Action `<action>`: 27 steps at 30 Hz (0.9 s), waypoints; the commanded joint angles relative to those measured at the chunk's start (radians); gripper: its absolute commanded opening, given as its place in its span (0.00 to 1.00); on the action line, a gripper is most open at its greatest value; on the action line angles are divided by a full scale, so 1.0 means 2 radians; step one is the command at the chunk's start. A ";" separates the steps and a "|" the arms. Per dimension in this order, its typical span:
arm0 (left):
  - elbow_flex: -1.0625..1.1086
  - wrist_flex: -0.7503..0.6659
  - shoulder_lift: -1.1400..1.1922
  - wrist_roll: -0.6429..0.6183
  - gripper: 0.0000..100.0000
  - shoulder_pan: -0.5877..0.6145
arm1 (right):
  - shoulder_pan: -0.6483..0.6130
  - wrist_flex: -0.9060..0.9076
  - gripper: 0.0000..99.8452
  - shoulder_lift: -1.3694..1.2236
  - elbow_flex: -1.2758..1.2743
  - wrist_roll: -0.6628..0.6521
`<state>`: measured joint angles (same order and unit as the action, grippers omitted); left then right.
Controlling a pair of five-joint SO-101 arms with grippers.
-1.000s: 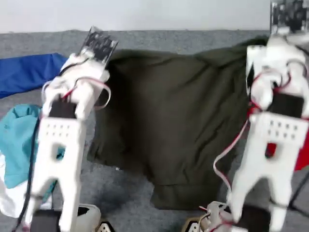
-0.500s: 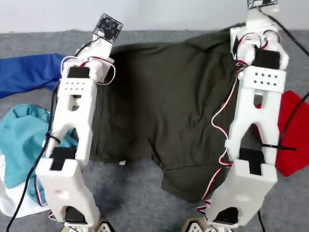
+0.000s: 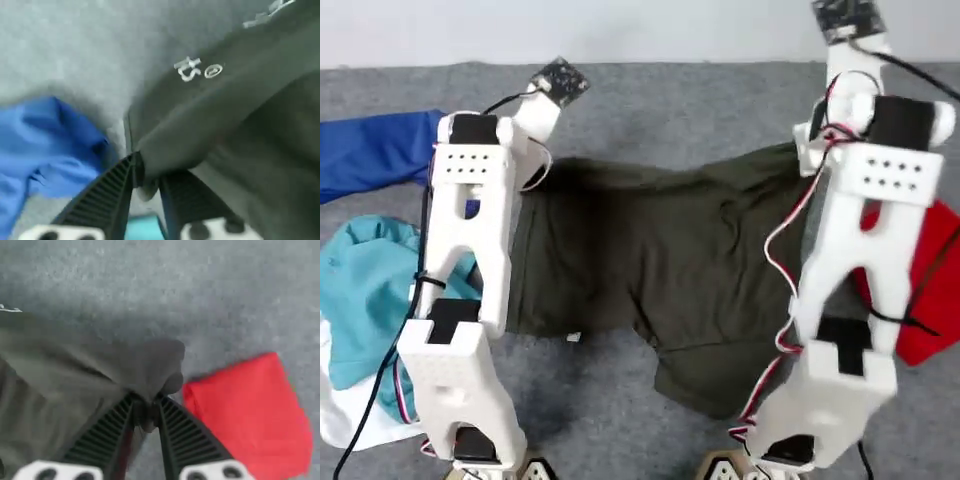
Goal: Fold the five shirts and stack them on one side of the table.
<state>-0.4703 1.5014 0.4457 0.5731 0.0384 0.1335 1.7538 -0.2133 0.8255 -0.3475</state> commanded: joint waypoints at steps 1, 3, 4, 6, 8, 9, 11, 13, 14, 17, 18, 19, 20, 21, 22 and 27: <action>-0.036 0.074 -0.011 0.025 0.01 0.011 | 0.014 0.023 0.01 0.102 -0.093 -0.010; -0.044 0.106 -0.011 0.034 0.01 0.019 | 0.014 0.022 0.01 0.156 -0.186 -0.025; -0.045 0.116 -0.011 0.037 0.01 0.024 | 0.013 0.021 0.01 0.186 -0.234 -0.031; -0.043 0.127 -0.011 0.037 0.01 0.038 | 0.013 0.019 0.01 0.246 -0.322 -0.044; -0.030 0.127 -0.011 0.042 0.01 0.050 | 0.013 0.010 0.01 0.304 -0.402 -0.062; -0.019 0.127 -0.011 0.048 0.01 0.051 | 0.014 0.004 0.01 0.333 -0.440 -0.071; 0.010 0.127 -0.011 0.052 0.01 0.051 | 0.014 -0.010 0.01 0.385 -0.516 -0.085; 0.040 0.127 -0.011 0.053 0.01 0.047 | 0.014 -0.033 0.01 0.434 -0.587 -0.096; 0.055 0.127 -0.011 0.053 0.01 0.045 | 0.014 -0.044 0.01 0.455 -0.616 -0.101; 0.092 0.128 -0.011 0.053 0.01 0.042 | 0.014 -0.053 0.01 0.507 -0.673 -0.110; 0.102 0.128 -0.011 0.053 0.01 0.042 | 0.014 -0.053 0.01 0.522 -0.685 -0.116; 0.111 0.128 -0.011 0.052 0.01 0.042 | 0.014 -0.050 0.01 0.535 -0.694 -0.122; 0.120 0.128 -0.011 0.051 0.01 0.042 | 0.014 -0.045 0.01 0.544 -0.702 -0.128; 0.130 0.128 -0.011 0.051 0.01 0.041 | 0.013 -0.040 0.01 0.550 -0.709 -0.132; 0.138 0.128 -0.011 0.051 0.01 0.041 | 0.013 -0.035 0.01 0.554 -0.717 -0.136; 0.177 0.128 -0.011 0.051 0.01 0.041 | 0.013 -0.015 0.01 0.562 -0.742 -0.154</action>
<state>-0.1389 1.7346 0.4457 0.6636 0.1258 0.1488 1.7062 0.8930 -0.6552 -0.6329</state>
